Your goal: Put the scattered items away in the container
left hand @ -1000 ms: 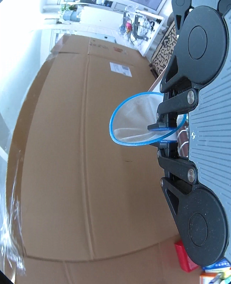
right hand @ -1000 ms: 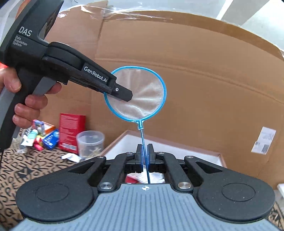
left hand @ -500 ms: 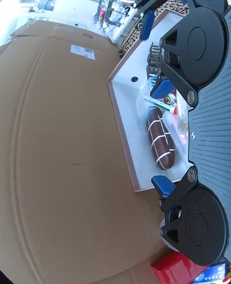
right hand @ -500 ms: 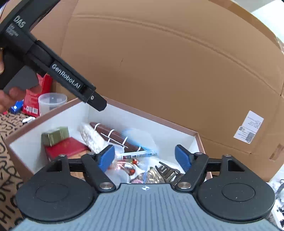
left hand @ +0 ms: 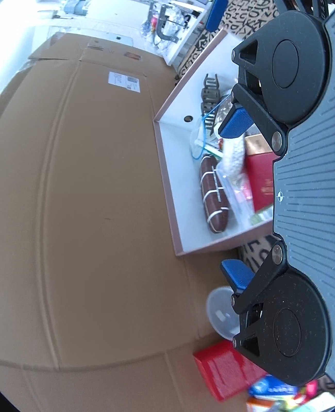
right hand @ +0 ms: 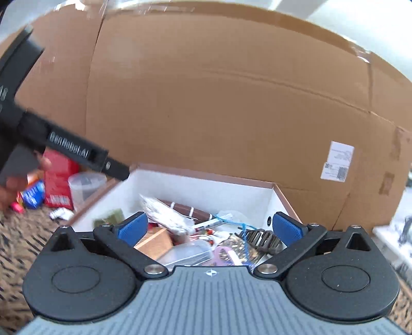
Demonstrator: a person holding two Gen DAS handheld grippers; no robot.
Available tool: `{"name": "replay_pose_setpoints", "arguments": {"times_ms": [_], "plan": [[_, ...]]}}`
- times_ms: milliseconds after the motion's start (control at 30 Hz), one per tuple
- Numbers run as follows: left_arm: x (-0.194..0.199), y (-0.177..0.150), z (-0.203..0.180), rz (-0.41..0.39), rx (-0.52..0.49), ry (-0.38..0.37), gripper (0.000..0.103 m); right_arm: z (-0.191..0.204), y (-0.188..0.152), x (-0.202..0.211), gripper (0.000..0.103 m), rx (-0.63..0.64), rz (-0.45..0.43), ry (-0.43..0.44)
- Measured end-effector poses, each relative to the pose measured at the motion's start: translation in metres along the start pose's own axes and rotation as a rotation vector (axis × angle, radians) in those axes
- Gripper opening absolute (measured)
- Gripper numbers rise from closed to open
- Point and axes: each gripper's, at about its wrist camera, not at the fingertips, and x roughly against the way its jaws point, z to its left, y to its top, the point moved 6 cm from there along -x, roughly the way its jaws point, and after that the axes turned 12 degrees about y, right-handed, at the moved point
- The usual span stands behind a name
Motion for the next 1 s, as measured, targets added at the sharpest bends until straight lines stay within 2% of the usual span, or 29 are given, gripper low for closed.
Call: {"name": "replay_pose_setpoints", "arguments": {"times_ms": [200, 300, 400, 467, 733, 1000], "plan": [[0.037, -0.035, 0.013, 0.011, 0.096, -0.025, 0.103, 0.018, -0.008, 0.035, 0.102, -0.105, -0.008, -0.018], [0.05, -0.055, 0.02, 0.034, 0.134, 0.021, 0.103, 0.022, -0.014, 0.049, 0.102, -0.133, -0.006, -0.044], [0.065, -0.069, 0.023, 0.042, 0.13, 0.09, 0.103, 0.023, -0.019, 0.06, 0.102, -0.155, 0.006, -0.078], [0.075, -0.074, 0.025, 0.04, 0.127, 0.105, 0.103, 0.023, -0.023, 0.067, 0.102, -0.175, 0.022, -0.095], [0.089, -0.085, 0.017, 0.07, 0.155, 0.079, 0.103, 0.017, -0.034, 0.095, 0.102, -0.22, 0.053, -0.117], [0.084, -0.094, -0.01, 0.102, 0.106, 0.059, 0.103, 0.009, -0.041, 0.107, 0.102, -0.225, 0.081, -0.14]]}}
